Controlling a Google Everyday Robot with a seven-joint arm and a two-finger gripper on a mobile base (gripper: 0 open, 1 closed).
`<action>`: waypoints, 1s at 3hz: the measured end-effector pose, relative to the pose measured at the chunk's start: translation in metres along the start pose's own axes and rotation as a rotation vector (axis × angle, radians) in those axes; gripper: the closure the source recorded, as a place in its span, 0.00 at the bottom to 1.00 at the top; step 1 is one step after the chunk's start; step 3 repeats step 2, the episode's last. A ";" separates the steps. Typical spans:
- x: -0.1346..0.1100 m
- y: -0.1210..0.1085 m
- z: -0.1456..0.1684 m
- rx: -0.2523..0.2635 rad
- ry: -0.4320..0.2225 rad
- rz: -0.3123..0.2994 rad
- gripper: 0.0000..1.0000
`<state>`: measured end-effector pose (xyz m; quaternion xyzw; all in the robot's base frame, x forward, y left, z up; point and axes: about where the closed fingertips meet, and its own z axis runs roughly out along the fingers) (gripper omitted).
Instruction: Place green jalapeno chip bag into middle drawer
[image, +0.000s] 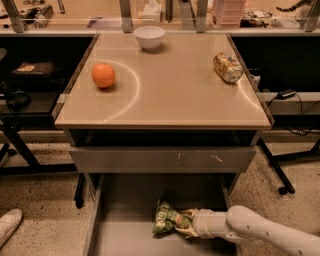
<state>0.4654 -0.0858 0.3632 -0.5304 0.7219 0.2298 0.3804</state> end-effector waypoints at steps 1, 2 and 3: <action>0.000 0.000 0.000 0.000 0.000 0.000 0.00; 0.000 0.000 0.000 0.000 0.000 0.000 0.00; 0.000 0.000 0.000 0.000 0.000 0.000 0.00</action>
Offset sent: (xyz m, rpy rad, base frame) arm 0.0000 0.0000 0.0000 0.0000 0.0000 0.0000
